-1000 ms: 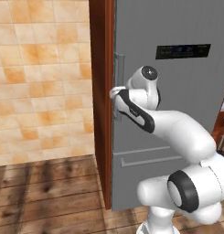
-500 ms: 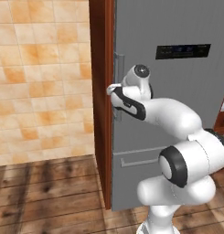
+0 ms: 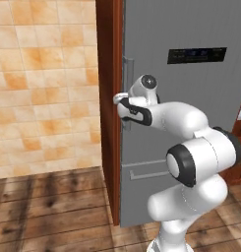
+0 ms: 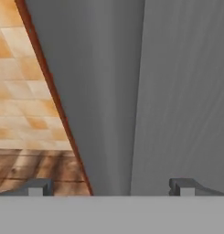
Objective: Take the lemon wedge from the fridge and place it on the plate with fish on the dining counter.
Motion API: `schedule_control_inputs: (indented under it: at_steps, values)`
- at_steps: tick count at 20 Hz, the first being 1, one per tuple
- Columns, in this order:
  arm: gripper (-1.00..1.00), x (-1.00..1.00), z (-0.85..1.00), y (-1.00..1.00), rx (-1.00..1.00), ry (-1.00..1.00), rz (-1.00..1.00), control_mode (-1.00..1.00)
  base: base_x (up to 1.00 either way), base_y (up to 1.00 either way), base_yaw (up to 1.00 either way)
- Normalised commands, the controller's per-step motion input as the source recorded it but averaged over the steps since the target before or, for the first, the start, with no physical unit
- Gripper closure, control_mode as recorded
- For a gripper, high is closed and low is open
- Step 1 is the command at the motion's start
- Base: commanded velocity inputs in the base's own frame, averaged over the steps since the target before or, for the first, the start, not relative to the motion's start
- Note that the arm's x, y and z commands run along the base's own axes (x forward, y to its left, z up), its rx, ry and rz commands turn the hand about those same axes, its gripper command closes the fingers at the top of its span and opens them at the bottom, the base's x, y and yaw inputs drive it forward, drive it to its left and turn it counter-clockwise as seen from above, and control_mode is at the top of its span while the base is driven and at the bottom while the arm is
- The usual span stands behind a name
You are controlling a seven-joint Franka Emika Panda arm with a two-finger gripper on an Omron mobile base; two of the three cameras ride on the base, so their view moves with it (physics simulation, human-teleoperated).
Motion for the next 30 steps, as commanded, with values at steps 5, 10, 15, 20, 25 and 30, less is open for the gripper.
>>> schedule_control_inputs:
  at_steps: [5,10,15,20,25,30]
  values:
    - [-1.0,0.42,-0.3,0.0,0.0,-0.09,0.0,-1.0,0.0,0.0,0.0]
    - [-1.0,0.49,-0.25,0.0,0.0,-0.05,0.0,-1.0,0.0,0.0,0.0]
    - [1.0,0.08,-0.04,0.0,-0.01,0.0,0.0,-1.0,0.0,0.0,0.0]
    - [1.0,0.0,0.0,0.0,0.0,0.0,0.0,-1.0,0.0,0.0,0.0]
    - [1.0,-0.07,0.0,0.0,0.0,0.0,0.0,-1.0,0.0,0.0,0.0]
    - [1.0,-0.77,0.0,-0.07,0.0,0.0,-0.11,-1.0,0.0,0.0,0.0]
